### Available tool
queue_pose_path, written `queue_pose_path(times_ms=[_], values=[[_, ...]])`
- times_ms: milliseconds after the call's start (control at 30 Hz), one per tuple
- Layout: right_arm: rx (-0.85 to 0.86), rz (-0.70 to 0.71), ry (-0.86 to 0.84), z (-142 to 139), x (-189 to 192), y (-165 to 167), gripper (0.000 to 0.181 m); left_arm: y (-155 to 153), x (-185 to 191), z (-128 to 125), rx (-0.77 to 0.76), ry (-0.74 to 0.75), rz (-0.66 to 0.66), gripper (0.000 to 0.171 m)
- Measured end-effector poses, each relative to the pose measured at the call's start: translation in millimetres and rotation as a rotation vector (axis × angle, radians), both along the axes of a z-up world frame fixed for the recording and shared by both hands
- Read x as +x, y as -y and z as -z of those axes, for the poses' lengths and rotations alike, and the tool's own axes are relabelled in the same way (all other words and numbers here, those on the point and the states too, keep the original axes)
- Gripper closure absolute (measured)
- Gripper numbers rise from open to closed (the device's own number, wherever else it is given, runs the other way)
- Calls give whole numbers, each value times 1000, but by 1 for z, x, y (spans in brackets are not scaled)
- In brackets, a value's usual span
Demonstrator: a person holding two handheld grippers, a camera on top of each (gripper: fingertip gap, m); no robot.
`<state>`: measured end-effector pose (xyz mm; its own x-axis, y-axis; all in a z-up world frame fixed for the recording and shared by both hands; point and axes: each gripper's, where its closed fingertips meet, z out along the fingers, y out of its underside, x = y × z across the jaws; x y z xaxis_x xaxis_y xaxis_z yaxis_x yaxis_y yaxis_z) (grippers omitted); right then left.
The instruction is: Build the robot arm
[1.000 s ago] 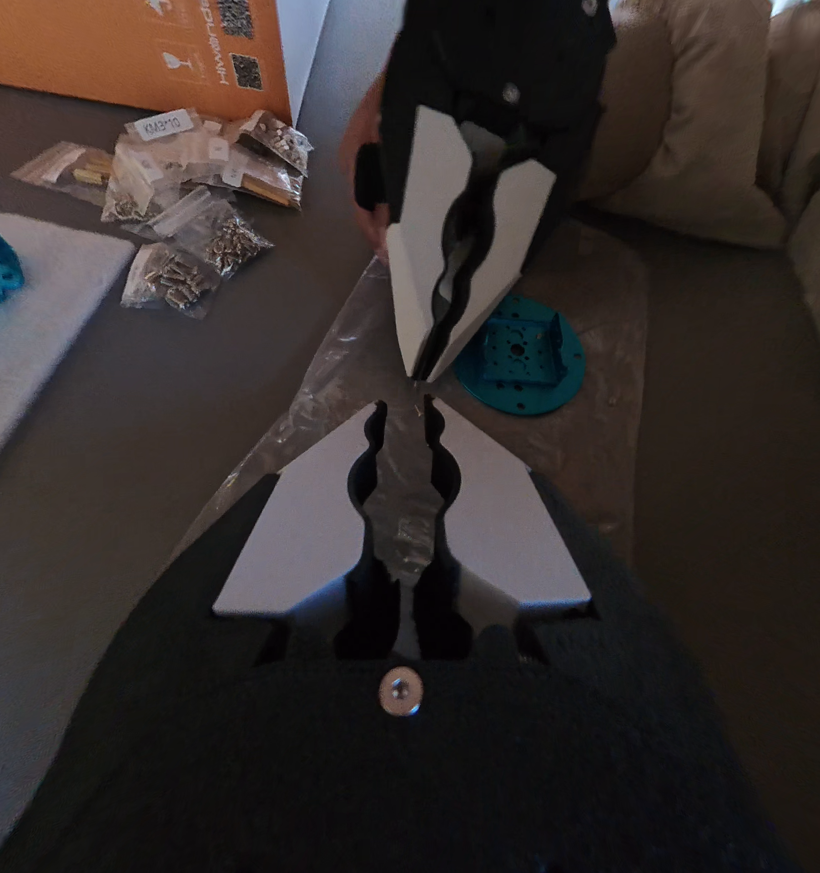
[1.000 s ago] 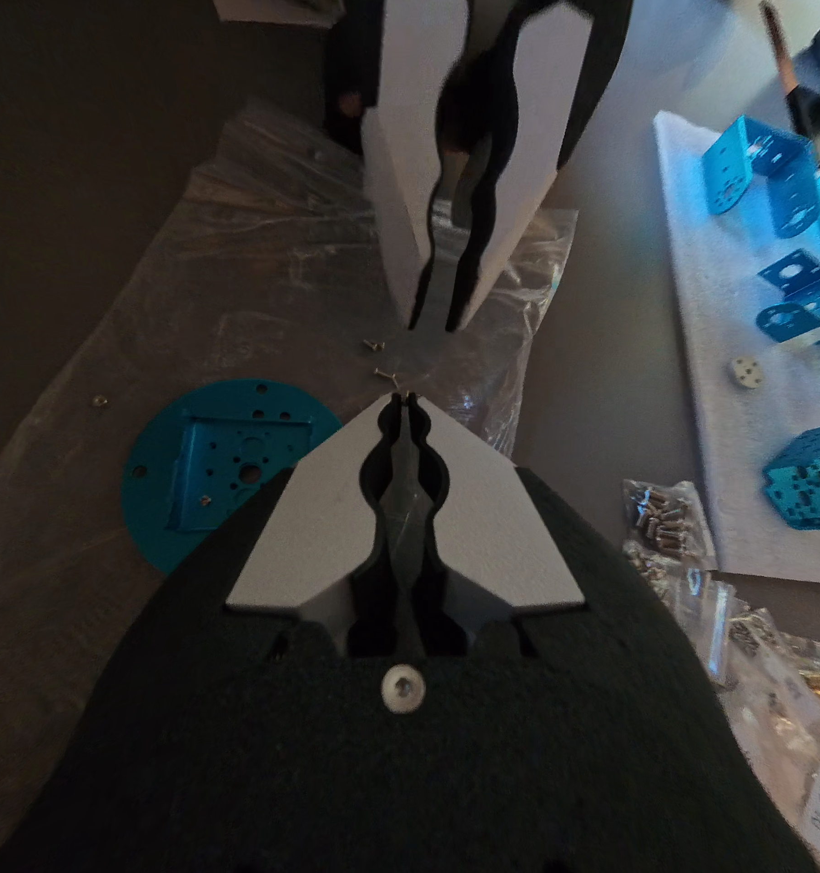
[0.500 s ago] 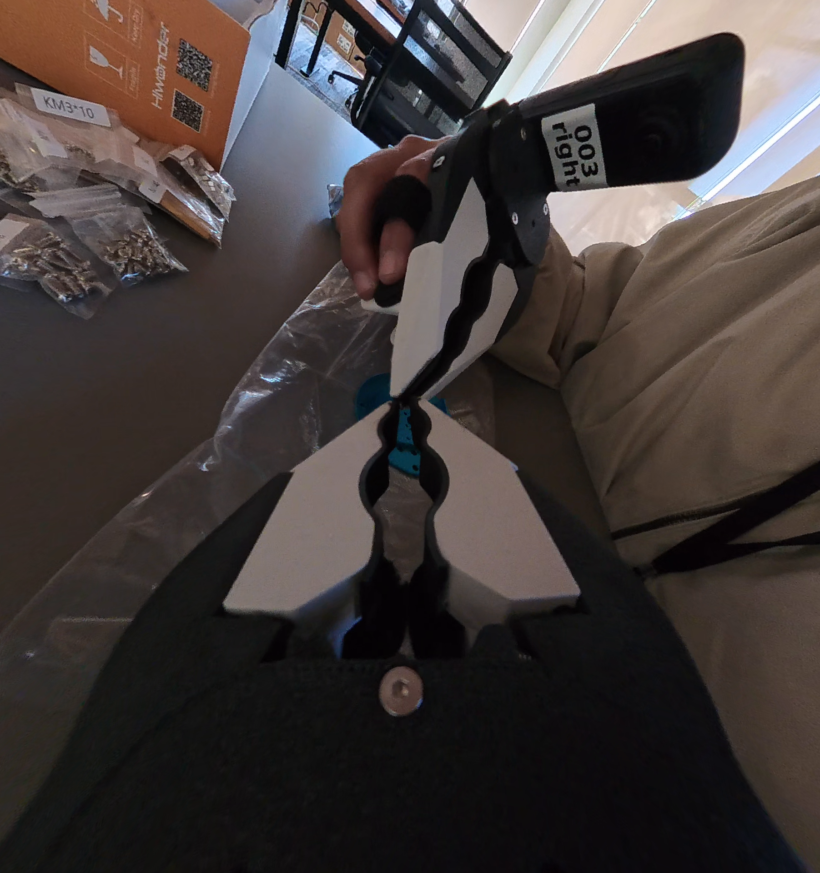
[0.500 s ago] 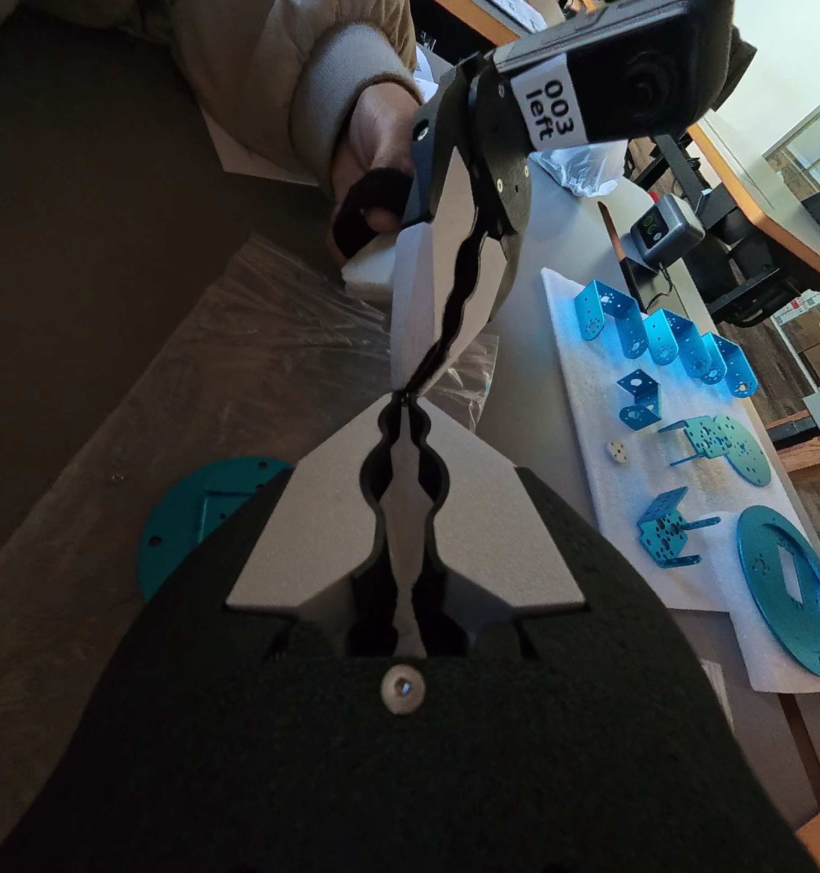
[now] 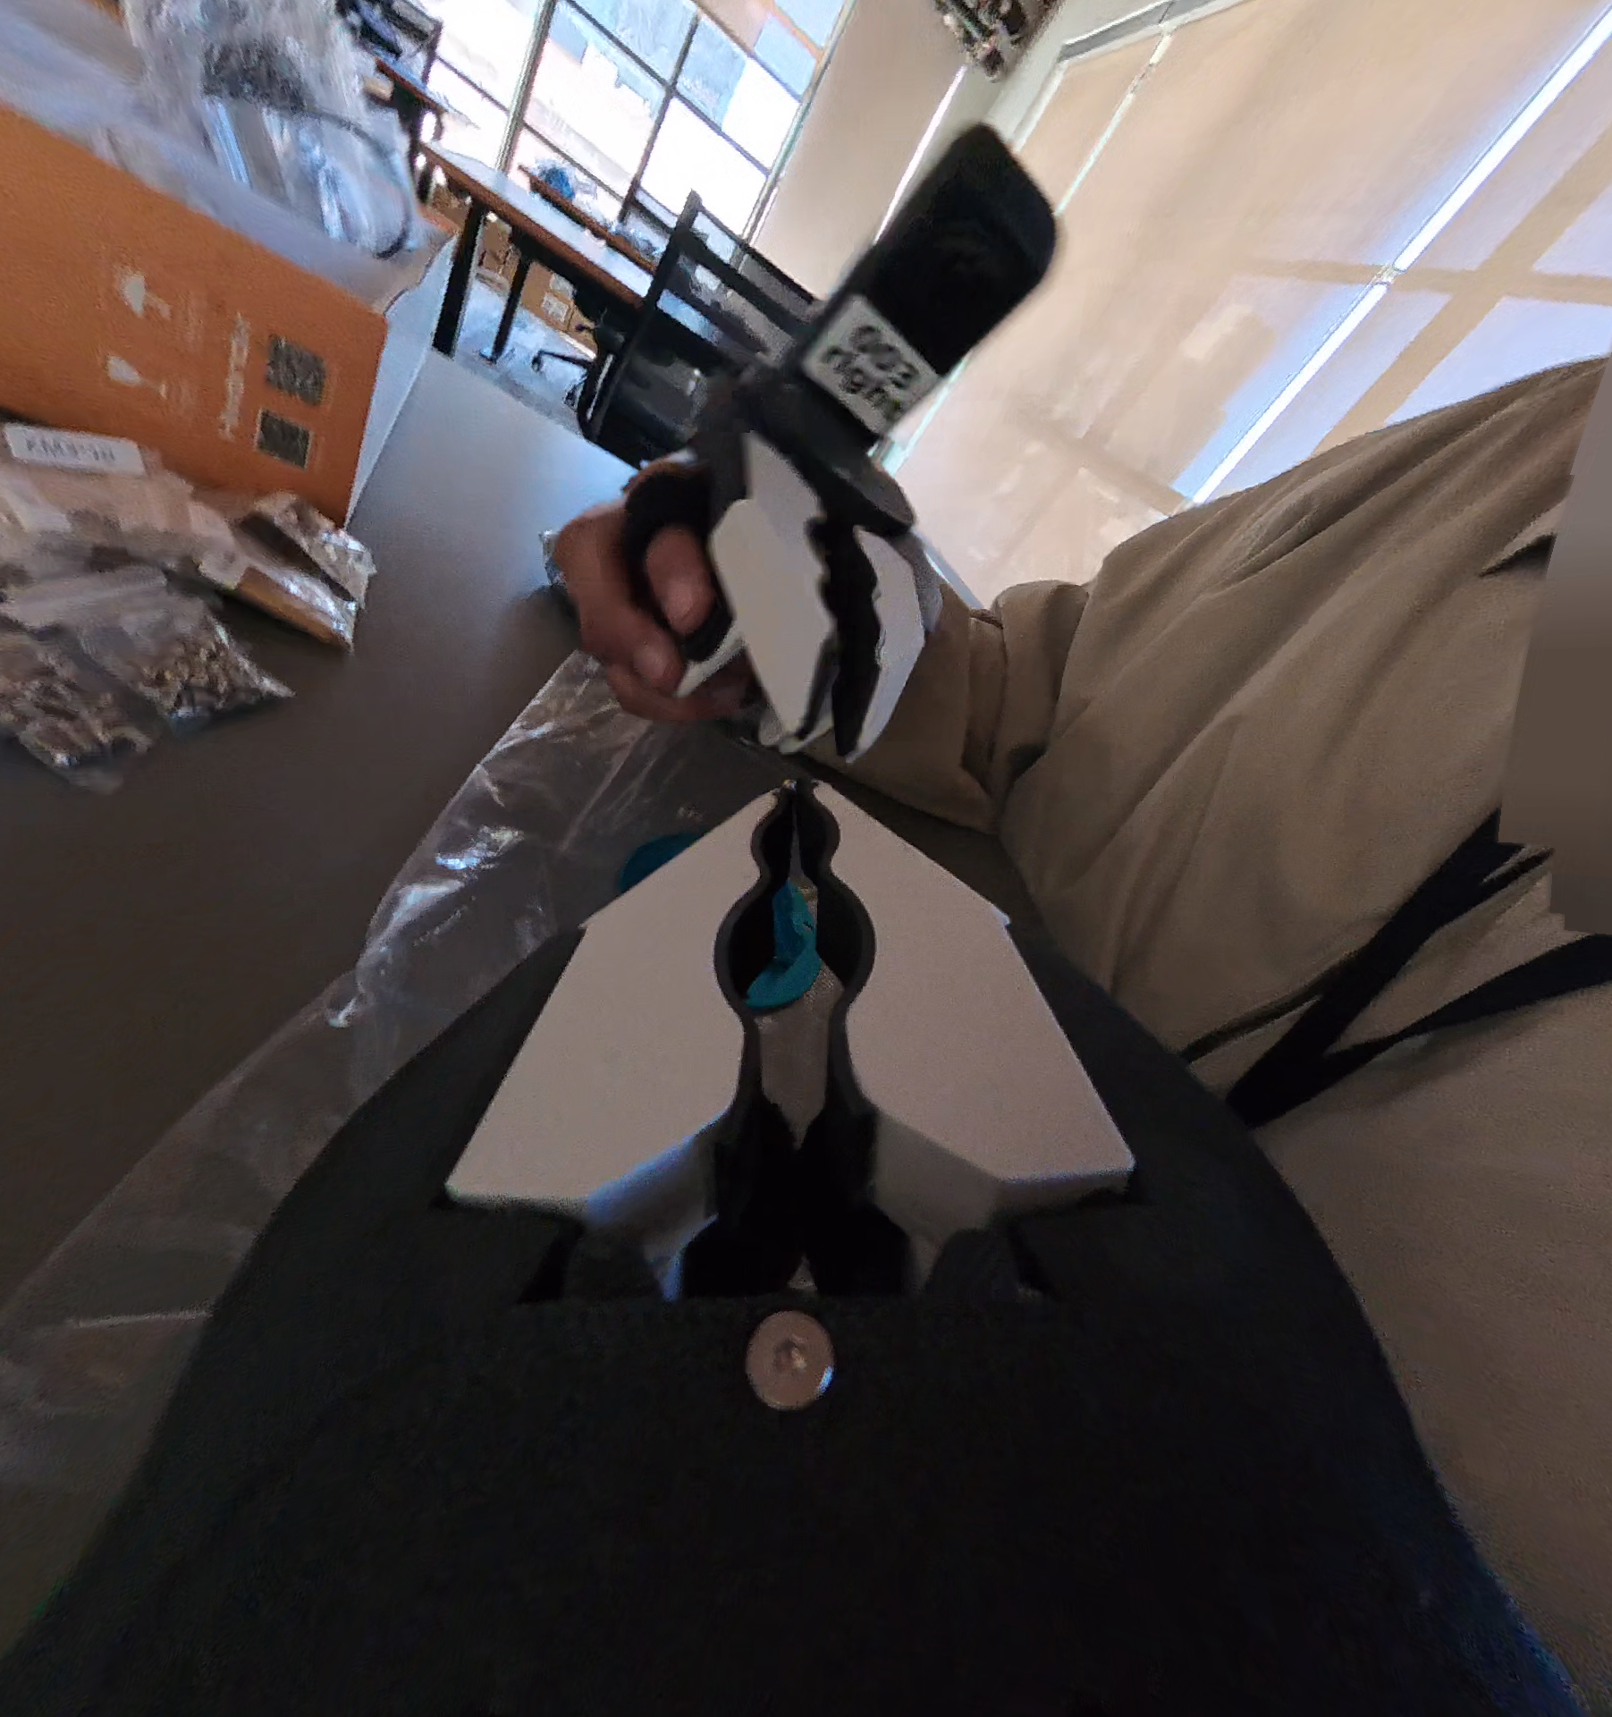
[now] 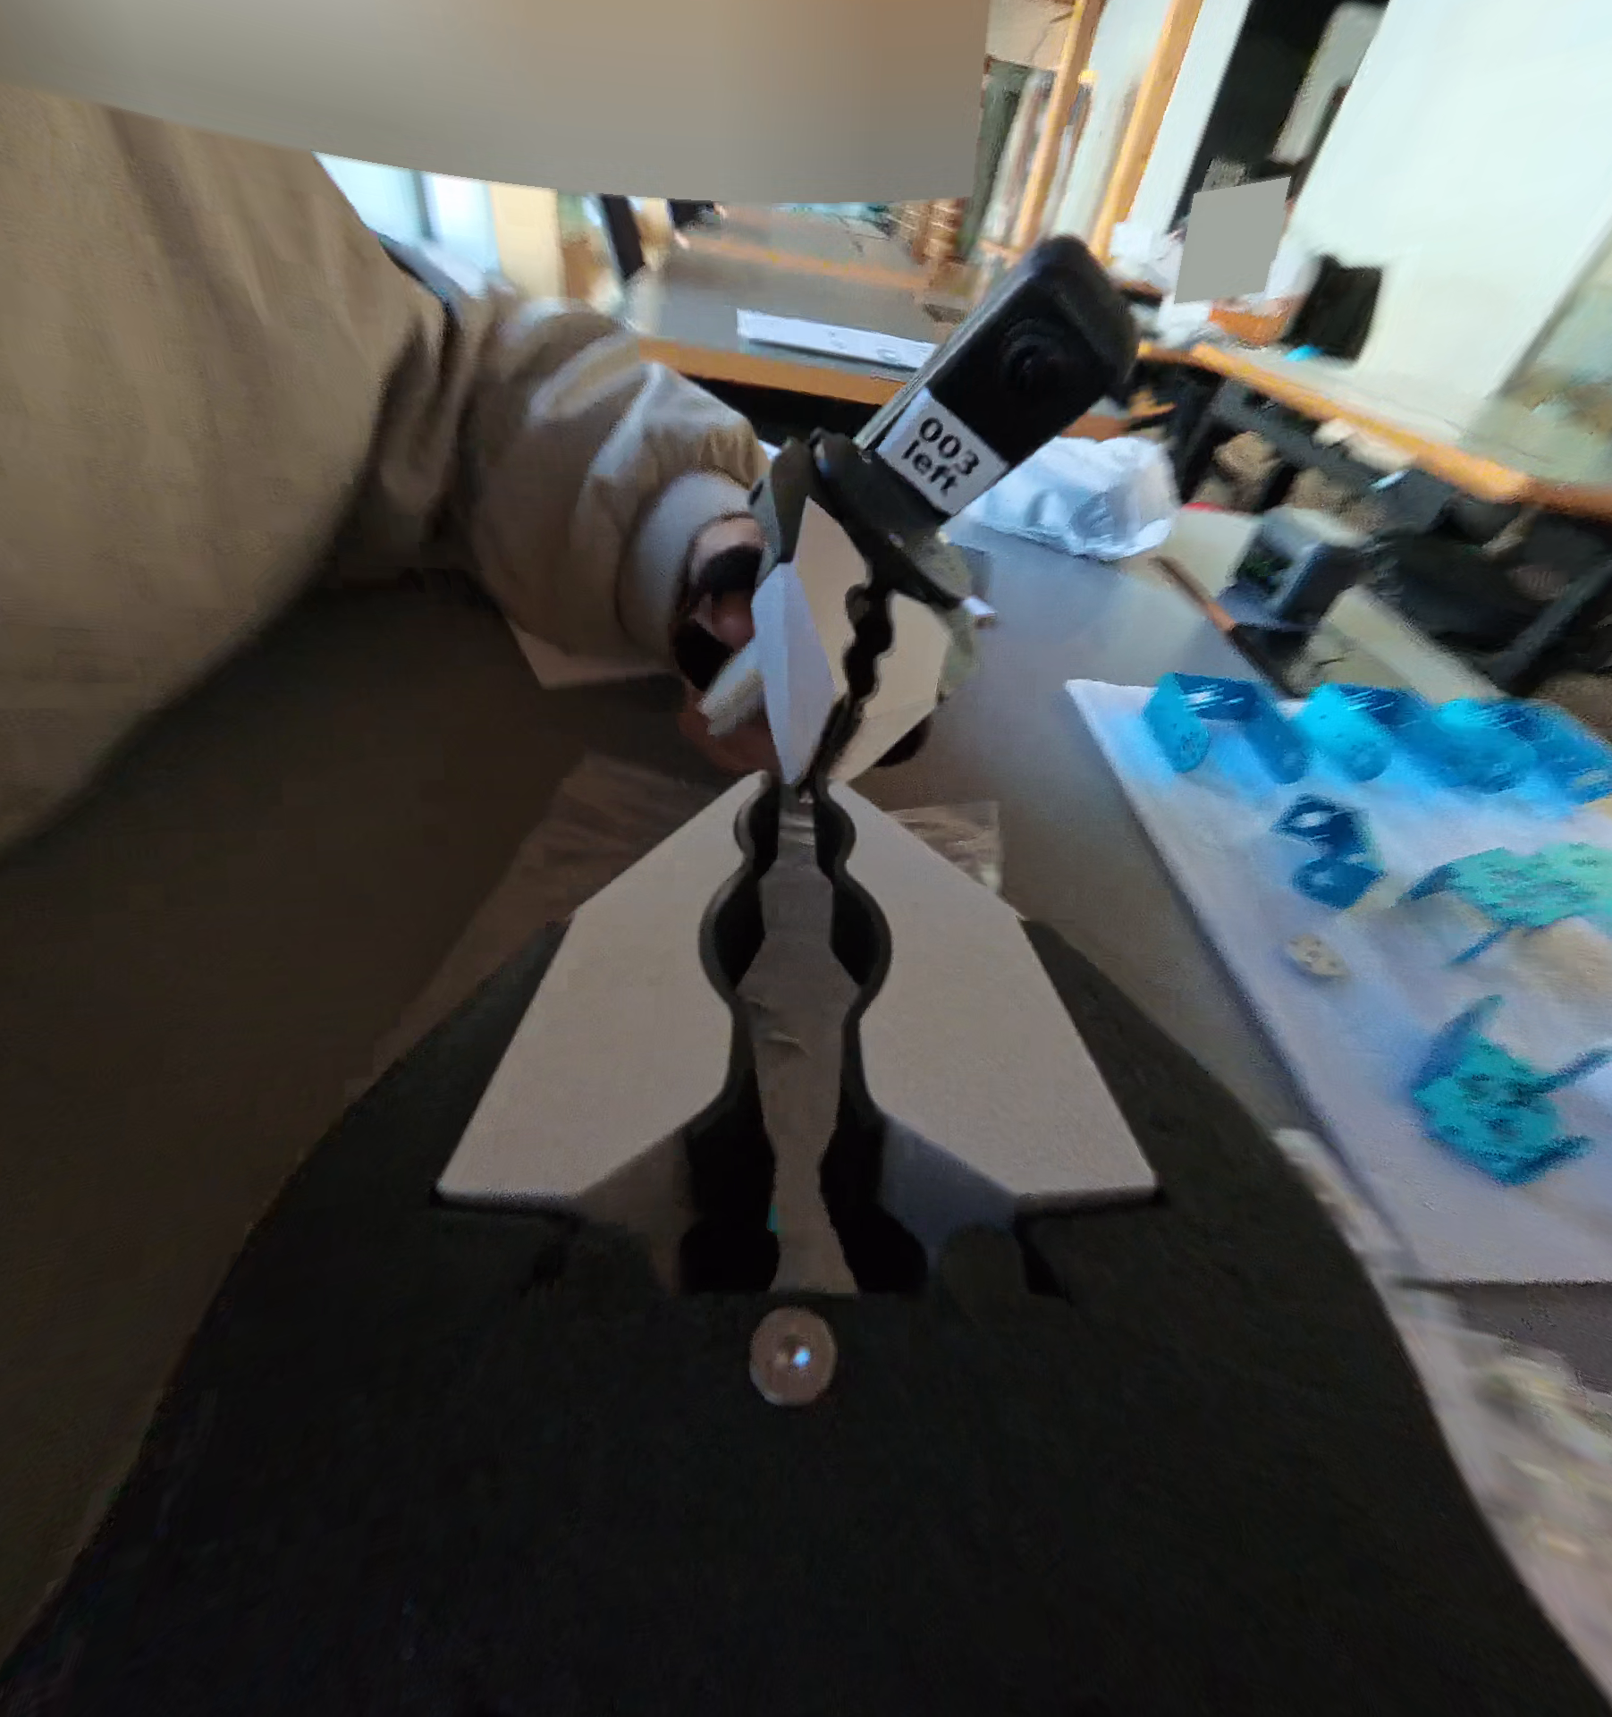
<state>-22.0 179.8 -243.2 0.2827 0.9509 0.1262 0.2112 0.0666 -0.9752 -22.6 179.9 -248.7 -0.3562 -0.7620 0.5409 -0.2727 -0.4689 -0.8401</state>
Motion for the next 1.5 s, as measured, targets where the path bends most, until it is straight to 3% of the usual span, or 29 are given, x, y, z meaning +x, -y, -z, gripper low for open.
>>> queue_pose_path(times_ms=[67, 333, 900, 1067, 1267, 1500], values=[[-166, -38, -40, 4, -3, 1, 166, 4, -3, -6, 60, 49, 5, 171], [-587, -164, -260, -2, -11, 1, 171, 6, -5, -11, 336, 134, -70, 171], [-615, -169, -278, -4, -12, 2, 180, 7, -4, -11, 531, 161, -117, 171], [-600, -143, -250, -1, -10, -1, 180, 5, -3, -9, 514, 131, -129, 171], [-535, -88, -92, 9, 1, -3, 180, 1, -2, -1, 547, 95, -143, 163], [-415, -17, 508, 53, 42, 17, 180, -23, 3, 25, 517, -44, -212, 162]])
